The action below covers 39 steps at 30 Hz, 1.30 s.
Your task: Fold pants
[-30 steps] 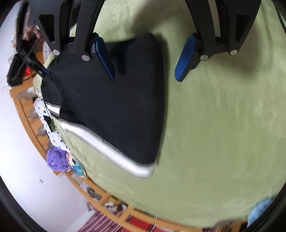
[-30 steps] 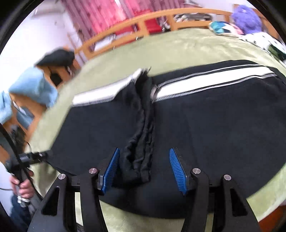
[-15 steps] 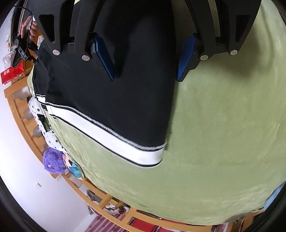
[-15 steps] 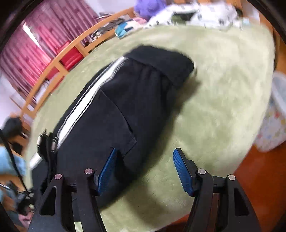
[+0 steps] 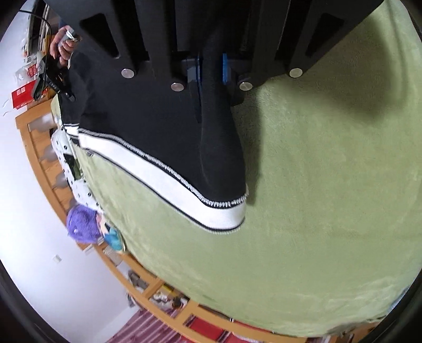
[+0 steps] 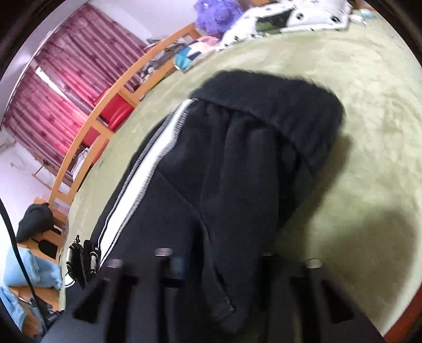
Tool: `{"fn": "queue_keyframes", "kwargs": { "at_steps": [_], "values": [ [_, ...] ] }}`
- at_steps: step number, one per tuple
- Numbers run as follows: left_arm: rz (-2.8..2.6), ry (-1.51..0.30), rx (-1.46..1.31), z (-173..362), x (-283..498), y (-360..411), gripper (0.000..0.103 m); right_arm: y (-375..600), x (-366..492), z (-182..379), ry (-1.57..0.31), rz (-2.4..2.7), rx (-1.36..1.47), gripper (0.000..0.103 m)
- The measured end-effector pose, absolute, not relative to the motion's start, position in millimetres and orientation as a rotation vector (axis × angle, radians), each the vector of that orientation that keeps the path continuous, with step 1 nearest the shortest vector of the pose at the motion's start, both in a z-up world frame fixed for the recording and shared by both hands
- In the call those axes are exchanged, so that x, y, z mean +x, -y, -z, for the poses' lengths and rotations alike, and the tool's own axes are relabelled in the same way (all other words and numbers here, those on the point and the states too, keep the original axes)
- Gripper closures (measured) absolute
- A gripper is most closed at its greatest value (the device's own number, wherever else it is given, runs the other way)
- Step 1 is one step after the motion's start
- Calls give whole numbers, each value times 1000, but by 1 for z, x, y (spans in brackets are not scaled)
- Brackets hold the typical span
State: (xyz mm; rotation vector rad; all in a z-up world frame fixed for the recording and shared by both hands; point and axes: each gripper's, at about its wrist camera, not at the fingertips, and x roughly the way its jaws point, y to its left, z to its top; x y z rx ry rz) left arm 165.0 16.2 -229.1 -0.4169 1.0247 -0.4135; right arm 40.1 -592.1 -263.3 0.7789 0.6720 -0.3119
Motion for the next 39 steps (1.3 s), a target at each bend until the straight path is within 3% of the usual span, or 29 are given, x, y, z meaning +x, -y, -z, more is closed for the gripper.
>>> {"fn": "queue_keyframes", "kwargs": {
  "at_steps": [10, 14, 19, 21, 23, 25, 27, 31, 35, 38, 39],
  "values": [
    [388, -907, -441, 184, 152, -97, 93, 515, 47, 173, -593, 220, 662, 89],
    [282, -903, -514, 180, 143, -184, 93, 462, 46, 172, -638, 117, 639, 89],
    [156, -925, -444, 183, 125, -230, 90, 384, 49, 206, -761, -14, 645, 87],
    [95, -968, -370, 193, 122, -224, 80, 373, 45, 221, -796, 12, 650, 74],
    [47, -997, -239, 198, 119, -213, 64, 374, 36, 234, -815, 39, 675, 65],
    [35, -990, -118, 197, 106, -200, 60, 385, 26, 242, -850, 41, 725, 56],
    [43, -960, -58, 193, 90, -190, 43, 401, 9, 246, -857, 27, 779, 46],
    [57, -924, -50, 183, 67, -179, 42, 425, -13, 238, -785, 31, 831, 39],
    [115, -908, -222, 176, 53, -169, 38, 439, -5, 232, -697, 40, 910, 20],
    [145, -951, -289, 191, 54, -150, 38, 447, 16, 257, -719, 87, 1031, 23],
    [143, -954, -285, 192, 53, -145, 38, 449, 24, 269, -713, 74, 1102, 32]
  ]
}}
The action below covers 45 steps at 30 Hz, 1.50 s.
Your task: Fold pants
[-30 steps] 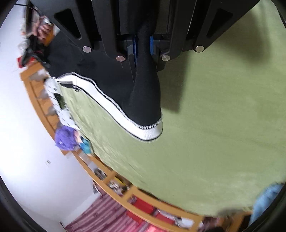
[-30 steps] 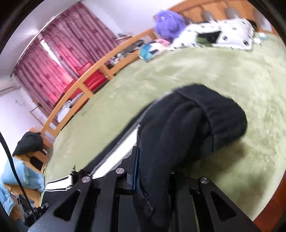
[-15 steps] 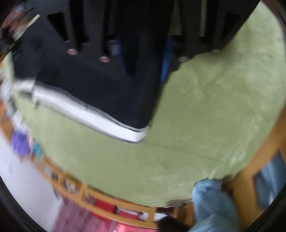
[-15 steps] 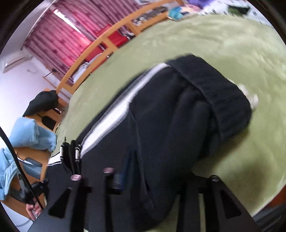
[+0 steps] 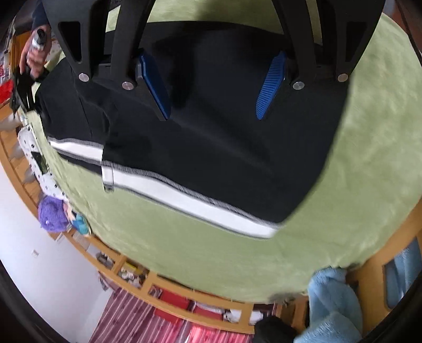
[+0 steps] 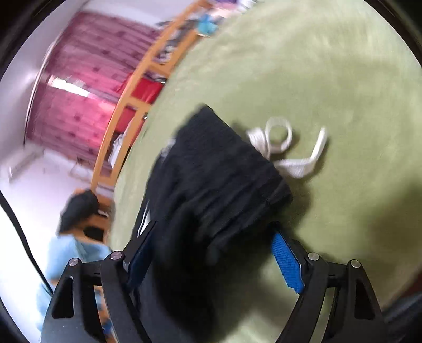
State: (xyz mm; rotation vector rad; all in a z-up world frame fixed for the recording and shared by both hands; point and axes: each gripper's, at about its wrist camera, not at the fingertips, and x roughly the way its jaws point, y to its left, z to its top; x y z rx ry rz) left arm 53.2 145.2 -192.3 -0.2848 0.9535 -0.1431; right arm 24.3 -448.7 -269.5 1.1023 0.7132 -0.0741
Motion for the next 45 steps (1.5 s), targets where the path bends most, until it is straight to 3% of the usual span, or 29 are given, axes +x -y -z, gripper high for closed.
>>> {"fn": "queue_keyframes", "kwargs": {
  "at_steps": [1, 3, 5, 8, 13, 18, 26, 36, 37, 38, 39, 41, 45],
  "values": [
    [139, -950, -279, 193, 50, -139, 38, 450, 30, 275, -698, 85, 1143, 36],
    [135, -949, -280, 193, 45, -136, 38, 450, 37, 262, -653, 130, 1080, 55],
    [148, -948, -298, 191, 39, -140, 38, 453, 40, 236, -574, 103, 936, 63],
    [129, -910, -318, 188, 31, -147, 38, 458, 46, 219, -541, 33, 789, 63],
    [244, -963, -324, 204, 26, -121, 38, 457, 52, 250, -778, 128, 743, 49],
    [237, -994, -95, 225, 18, -81, 36, 445, 13, 223, -793, 213, 662, 44],
    [334, -980, -292, 208, 17, -126, 33, 321, 0, 170, -802, -14, 348, 44],
    [190, -900, -363, 194, -1, -188, 31, 167, 37, 201, -892, -368, 281, 44],
    [186, -899, -376, 195, -1, -191, 31, 159, 40, 207, -915, -364, 270, 47],
    [181, -897, -395, 196, -1, -196, 31, 147, 44, 215, -951, -360, 267, 69],
    [180, -894, -405, 196, -2, -199, 31, 139, 46, 222, -968, -368, 260, 79],
    [173, -886, -422, 195, -4, -204, 31, 132, 42, 218, -923, -369, 191, 85],
    [165, -869, -416, 193, -7, -209, 31, 159, 27, 195, -867, -438, 366, 85]
  ]
}}
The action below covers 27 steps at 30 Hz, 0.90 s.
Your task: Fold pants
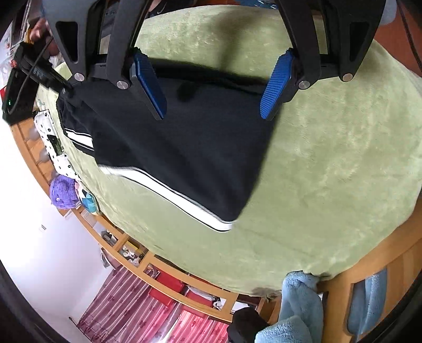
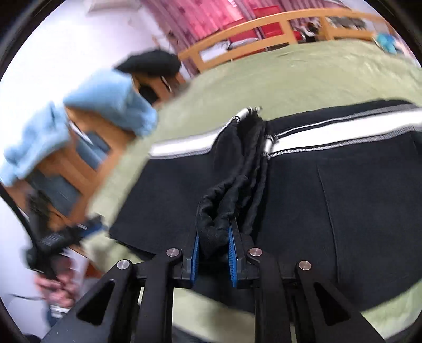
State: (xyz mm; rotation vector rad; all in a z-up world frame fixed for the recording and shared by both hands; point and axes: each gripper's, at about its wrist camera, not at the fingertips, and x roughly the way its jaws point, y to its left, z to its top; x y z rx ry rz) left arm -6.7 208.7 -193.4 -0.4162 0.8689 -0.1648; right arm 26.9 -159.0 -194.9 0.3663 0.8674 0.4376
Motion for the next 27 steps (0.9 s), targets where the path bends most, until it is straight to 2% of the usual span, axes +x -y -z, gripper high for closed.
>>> {"fn": "queue_keyframes", "kwargs": {
  "at_steps": [2, 5, 7, 9, 12, 17, 23, 24, 26, 27],
  "values": [
    [168, -875, -422, 197, -3, -211, 31, 159, 17, 198, -908, -415, 342, 84],
    [147, -895, -419, 206, 7, -209, 31, 140, 13, 225, -1014, -367, 216, 76],
    [129, -902, -394, 207, 10, -208, 31, 138, 11, 229, -1011, -359, 212, 72],
    [125, -902, -378, 207, 11, -207, 31, 143, 14, 218, -1009, -399, 236, 57],
    [112, -910, -371, 208, 13, -208, 31, 154, 24, 194, -937, -402, 261, 44],
    [83, -924, -345, 208, 15, -206, 31, 159, 78, 171, -850, -358, 195, 43],
    [53, -957, -313, 213, 17, -207, 31, 151, 153, 196, -962, -339, 177, 43],
    [49, -963, -310, 214, 17, -209, 31, 149, 165, 206, -1006, -329, 177, 52],
    [41, -962, -310, 216, 14, -212, 31, 150, 178, 216, -1025, -290, 179, 84],
    [35, -950, -320, 217, 10, -216, 31, 155, 180, 212, -991, -304, 188, 84]
  ]
}}
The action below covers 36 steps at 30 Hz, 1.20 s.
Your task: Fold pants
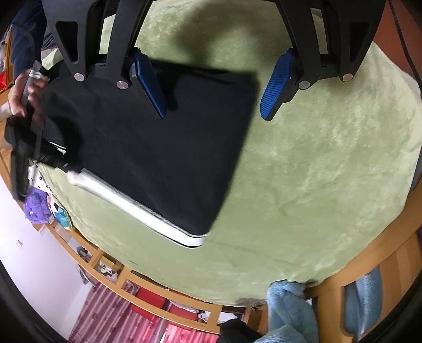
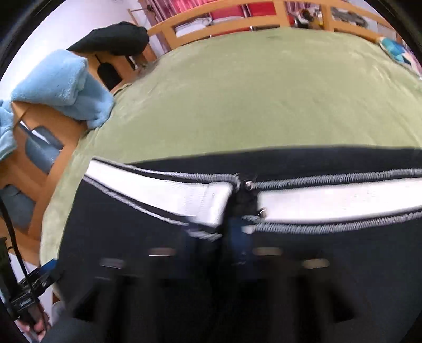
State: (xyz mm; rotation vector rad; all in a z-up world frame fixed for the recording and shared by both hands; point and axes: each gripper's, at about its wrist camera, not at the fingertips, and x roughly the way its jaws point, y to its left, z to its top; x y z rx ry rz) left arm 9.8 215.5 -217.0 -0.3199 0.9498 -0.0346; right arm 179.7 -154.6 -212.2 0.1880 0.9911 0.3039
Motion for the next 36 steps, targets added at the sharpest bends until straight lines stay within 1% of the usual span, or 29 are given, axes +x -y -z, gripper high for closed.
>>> {"fn": "queue_keyframes", "kwargs": {
  "at_steps": [2, 4, 5, 6, 8, 10, 13, 15, 17, 19, 21, 24, 25, 26, 28, 30, 33, 36],
  "values": [
    [39, -922, -336, 217, 3, -219, 31, 170, 178, 205, -918, -310, 282, 84],
    [43, -898, -353, 217, -5, -223, 31, 173, 182, 211, -952, -285, 311, 82],
    [47, -894, -361, 218, -8, -225, 31, 171, 183, 215, -978, -272, 284, 77],
    [59, -899, -375, 219, -11, -226, 31, 167, 178, 215, -987, -258, 231, 67],
    [89, -911, -403, 222, -10, -228, 31, 165, 164, 208, -993, -248, 156, 55],
    [121, -927, -438, 226, -6, -229, 31, 176, 135, 195, -944, -230, 157, 55],
    [144, -954, -529, 236, 7, -233, 31, 190, 92, 183, -890, -310, 246, 50],
    [143, -956, -589, 244, 14, -235, 31, 186, 66, 189, -894, -368, 262, 48],
    [121, -958, -618, 253, 19, -235, 31, 180, 46, 207, -943, -367, 202, 48],
    [125, -942, -628, 257, 21, -232, 31, 173, 38, 227, -965, -323, 134, 47],
    [117, -939, -624, 257, 24, -226, 32, 168, 37, 229, -946, -309, 119, 42],
    [74, -944, -614, 255, 28, -220, 32, 162, 42, 228, -961, -267, 141, 41],
    [59, -942, -600, 253, 27, -218, 43, 163, 37, 225, -960, -262, 150, 41],
    [47, -933, -580, 250, 26, -217, 47, 164, 36, 223, -958, -259, 152, 41],
    [41, -915, -555, 243, 25, -215, 69, 166, 31, 218, -952, -257, 160, 41],
    [58, -896, -541, 233, 20, -217, 79, 172, 22, 209, -941, -255, 169, 41],
    [68, -848, -501, 206, 16, -212, 83, 183, 12, 201, -932, -245, 162, 41],
    [66, -790, -437, 174, 10, -196, 83, 197, 6, 193, -913, -225, 172, 41]
  ]
}}
